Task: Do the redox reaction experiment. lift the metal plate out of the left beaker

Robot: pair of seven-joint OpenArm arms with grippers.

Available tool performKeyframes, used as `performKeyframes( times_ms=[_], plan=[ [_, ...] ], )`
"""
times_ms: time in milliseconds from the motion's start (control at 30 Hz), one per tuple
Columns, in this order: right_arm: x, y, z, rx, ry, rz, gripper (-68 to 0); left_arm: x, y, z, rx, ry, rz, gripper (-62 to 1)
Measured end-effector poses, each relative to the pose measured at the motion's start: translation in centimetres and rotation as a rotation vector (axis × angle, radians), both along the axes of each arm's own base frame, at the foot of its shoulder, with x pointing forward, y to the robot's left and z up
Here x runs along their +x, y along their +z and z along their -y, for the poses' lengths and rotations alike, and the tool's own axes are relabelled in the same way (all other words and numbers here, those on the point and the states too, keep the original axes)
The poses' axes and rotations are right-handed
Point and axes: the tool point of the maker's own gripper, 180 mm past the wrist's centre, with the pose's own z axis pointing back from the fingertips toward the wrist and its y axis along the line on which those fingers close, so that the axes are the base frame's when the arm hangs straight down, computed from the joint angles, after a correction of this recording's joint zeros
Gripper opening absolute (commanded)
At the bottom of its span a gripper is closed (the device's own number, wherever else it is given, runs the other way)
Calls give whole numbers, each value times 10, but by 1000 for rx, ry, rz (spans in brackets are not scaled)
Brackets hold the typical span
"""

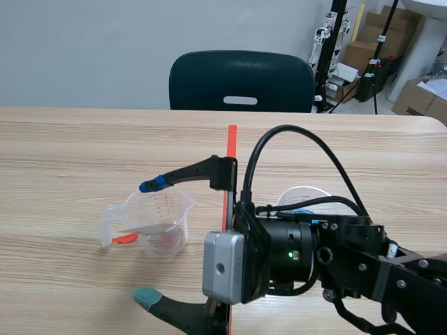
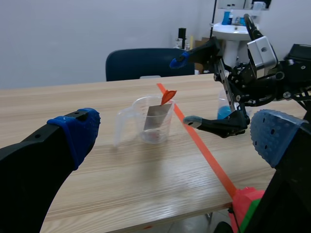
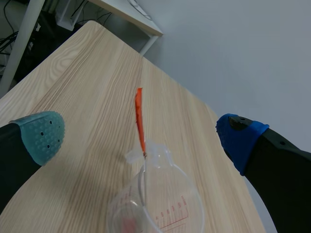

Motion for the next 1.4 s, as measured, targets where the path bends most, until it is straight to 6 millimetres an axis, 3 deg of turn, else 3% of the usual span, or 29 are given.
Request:
performKeyframes(
  times_ms=[333,567,967,1167,1400],
  plan=[
    [10,3,-16,-4,-37,6,4,6,3,-33,-14,188,16,14],
    [2,4,-30,4,-18,-8,4,6,3,-33,-13,186,16,14],
    [3,5,-29,11,-25,4,4,6,3,-33,-13,186,16,14],
    [3,5,-29,11,-25,4,-156,6,3,-33,-13,186,16,14],
    [4,4,-29,5,-30,3,-261,6,3,-33,-13,186,16,14]
  ],
)
